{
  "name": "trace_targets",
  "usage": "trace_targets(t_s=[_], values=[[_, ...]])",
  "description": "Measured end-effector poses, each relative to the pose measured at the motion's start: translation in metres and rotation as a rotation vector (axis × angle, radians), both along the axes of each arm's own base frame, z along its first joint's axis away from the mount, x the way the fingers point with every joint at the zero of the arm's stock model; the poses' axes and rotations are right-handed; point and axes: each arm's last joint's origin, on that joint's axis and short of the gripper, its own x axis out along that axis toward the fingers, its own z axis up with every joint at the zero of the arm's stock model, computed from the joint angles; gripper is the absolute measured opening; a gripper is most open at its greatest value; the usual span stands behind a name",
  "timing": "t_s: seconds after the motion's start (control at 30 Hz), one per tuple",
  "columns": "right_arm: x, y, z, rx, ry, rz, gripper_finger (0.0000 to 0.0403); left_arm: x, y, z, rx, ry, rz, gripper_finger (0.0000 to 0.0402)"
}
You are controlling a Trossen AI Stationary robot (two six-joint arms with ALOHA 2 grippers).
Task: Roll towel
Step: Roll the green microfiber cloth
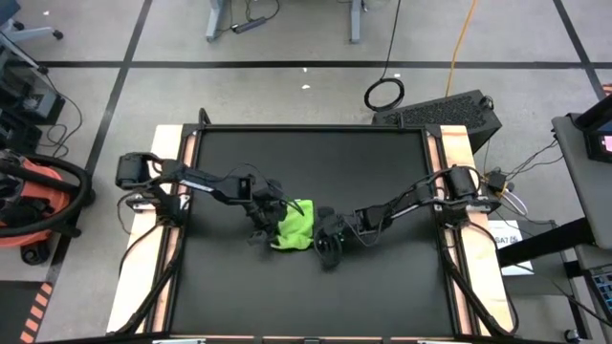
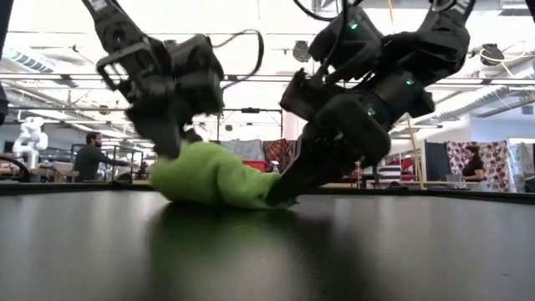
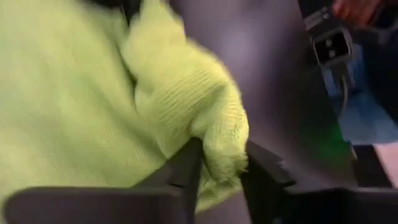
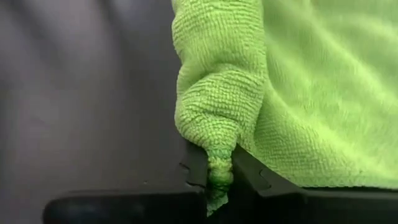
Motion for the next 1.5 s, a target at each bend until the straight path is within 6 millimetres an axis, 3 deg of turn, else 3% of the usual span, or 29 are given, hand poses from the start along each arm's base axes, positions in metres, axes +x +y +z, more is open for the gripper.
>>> trace_targets(t_s=[0.17,0.3,0.53,0.67,0.9,1.07,1.17,1.27,1.5], values=[[0.001,-0.017,-0.001,0.227,0.069,-0.031,0.0016,-0.005,0.0,0.029,0.145,-0.092,0.075,0.0207],[-0.001,-0.026,-0.002,0.346,0.126,-0.041,0.0015,-0.017,-0.012,0.036,0.356,-0.059,0.084,0.0255],[-0.002,-0.039,-0.003,0.478,0.177,-0.057,0.0015,-0.018,-0.061,0.041,0.523,-0.18,0.017,0.0262],[-0.002,-0.043,-0.002,0.521,0.182,-0.054,0.0015,-0.016,-0.083,0.029,0.613,-0.191,0.003,0.0262],[-0.001,-0.047,0.0,0.58,0.183,-0.057,0.0015,-0.009,-0.096,-0.005,0.683,-0.097,0.061,0.0262],[-0.001,-0.047,0.0,0.642,0.203,-0.023,0.0015,-0.007,-0.093,-0.008,0.766,-0.073,0.201,0.0262],[-0.002,-0.047,0.001,0.677,0.217,0.005,0.0015,-0.006,-0.093,-0.006,0.772,-0.064,0.21,0.0249],[-0.002,-0.048,0.001,0.711,0.23,0.031,0.0019,-0.005,-0.093,-0.004,0.776,-0.058,0.208,0.0208],[-0.004,-0.046,0.007,0.707,0.222,0.082,0.0084,-0.004,-0.097,-0.004,0.704,-0.067,0.078,0.0024]])
